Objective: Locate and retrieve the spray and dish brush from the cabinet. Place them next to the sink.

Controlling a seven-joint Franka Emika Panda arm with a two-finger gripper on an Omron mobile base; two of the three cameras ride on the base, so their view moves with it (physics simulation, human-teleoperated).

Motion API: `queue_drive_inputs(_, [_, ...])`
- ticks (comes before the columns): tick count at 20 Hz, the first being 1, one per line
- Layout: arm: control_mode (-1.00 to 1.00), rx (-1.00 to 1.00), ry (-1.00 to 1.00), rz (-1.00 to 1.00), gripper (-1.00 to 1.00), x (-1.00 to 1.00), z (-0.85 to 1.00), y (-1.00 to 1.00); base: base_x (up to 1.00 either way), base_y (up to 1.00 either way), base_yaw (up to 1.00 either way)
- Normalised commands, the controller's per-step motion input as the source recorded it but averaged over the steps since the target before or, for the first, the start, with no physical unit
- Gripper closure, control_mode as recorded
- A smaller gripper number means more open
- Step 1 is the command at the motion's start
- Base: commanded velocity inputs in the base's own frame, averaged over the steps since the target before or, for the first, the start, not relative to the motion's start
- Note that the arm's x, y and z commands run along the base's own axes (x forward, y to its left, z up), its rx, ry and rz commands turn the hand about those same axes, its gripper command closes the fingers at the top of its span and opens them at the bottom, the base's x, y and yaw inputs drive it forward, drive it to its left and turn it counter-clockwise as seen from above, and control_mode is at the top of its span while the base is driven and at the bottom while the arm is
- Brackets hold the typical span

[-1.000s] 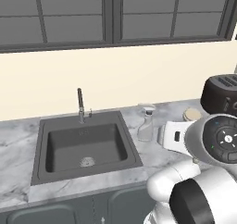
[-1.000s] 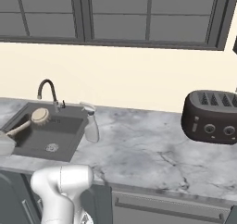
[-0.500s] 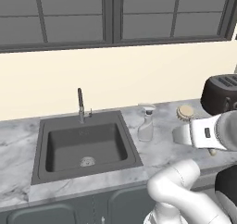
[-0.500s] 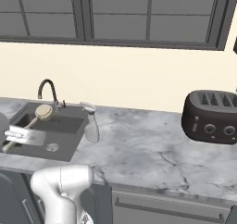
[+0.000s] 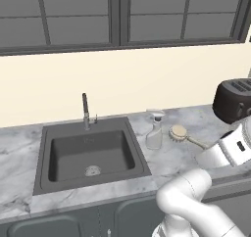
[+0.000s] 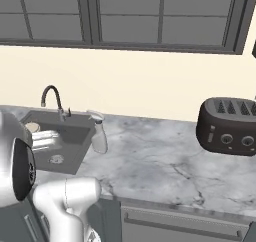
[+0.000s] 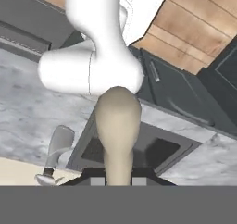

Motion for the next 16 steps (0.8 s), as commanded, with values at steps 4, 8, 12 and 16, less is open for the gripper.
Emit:
queue_drive_inputs(4, [-1.00,-0.09,0.12,0.48,1.00,0.02,-0.36,-0.06,0.00,0.00,0.00])
queue_drive_inputs(8, [-1.00,-0.06,0.12,0.44,1.00,0.16,-0.43,-0.10,0.00,0.00,0.00])
queue_drive_inputs(12, [-1.00,-0.01,0.09,0.16,1.00,0.28,-0.26,-0.29,0.00,0.00,0.00])
queue_drive_inputs(16, [-1.00,-0.01,-0.01,-0.01,1.00,0.34,-0.13,-0.36,0.00,0.00,0.00])
